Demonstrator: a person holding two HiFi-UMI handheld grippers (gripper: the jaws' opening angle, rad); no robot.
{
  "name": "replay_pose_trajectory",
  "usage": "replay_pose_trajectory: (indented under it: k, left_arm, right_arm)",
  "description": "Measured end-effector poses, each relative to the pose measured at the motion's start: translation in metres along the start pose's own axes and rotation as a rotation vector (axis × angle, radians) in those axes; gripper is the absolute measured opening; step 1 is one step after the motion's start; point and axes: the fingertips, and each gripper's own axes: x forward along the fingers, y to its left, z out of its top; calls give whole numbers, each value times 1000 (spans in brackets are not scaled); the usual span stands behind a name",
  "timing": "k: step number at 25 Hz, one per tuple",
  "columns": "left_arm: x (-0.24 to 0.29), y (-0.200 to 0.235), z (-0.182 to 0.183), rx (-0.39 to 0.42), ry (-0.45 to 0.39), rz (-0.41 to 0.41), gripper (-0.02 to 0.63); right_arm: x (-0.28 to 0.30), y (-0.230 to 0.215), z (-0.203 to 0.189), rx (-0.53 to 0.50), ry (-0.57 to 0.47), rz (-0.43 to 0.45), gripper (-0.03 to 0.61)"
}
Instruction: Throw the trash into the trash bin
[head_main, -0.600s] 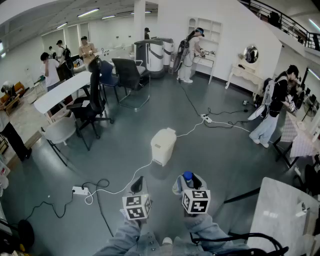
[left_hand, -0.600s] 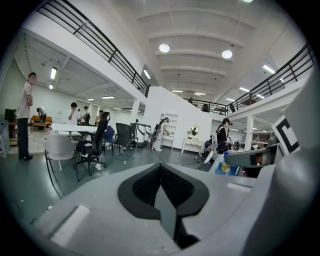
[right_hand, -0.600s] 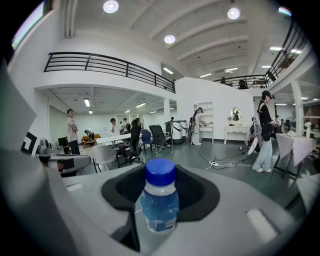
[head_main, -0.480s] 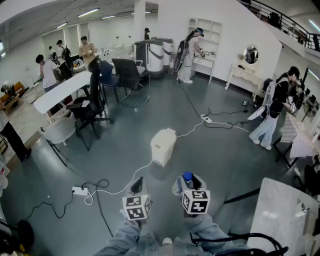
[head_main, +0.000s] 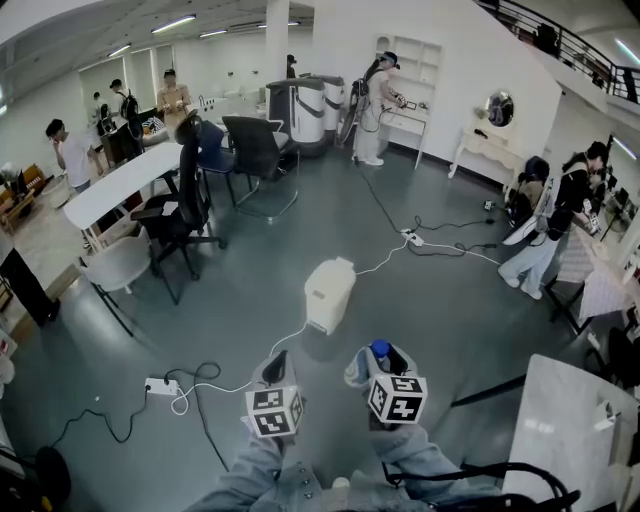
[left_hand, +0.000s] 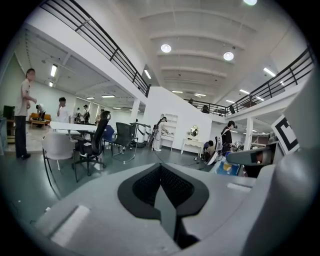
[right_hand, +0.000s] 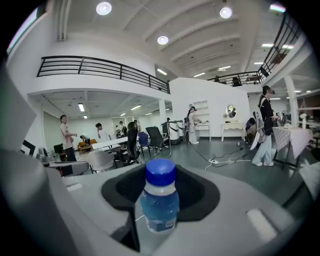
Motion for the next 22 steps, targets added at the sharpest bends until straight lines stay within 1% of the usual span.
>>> replay_pose_trajectory:
  k: [6,10,14,18,22]
  left_arm:
    - [13,17,-4,-16,13,1,8]
    - [26,18,-4,0,26,-14,8]
    - [47,23,-8,2,39,-3,9]
    - [77,34,-4,1,36,34,9]
    - [116,32,10,-3,26,56,9]
  right_arm:
    - [9,4,-4,16,-4,-19,185]
    - [21,-5,-7,57,13,-37,185]
    - [45,-12,-7,72,17,-36,186]
    - [79,-18,2,64,18,-11,184]
    - [115,-39,25,54,7,3,184]
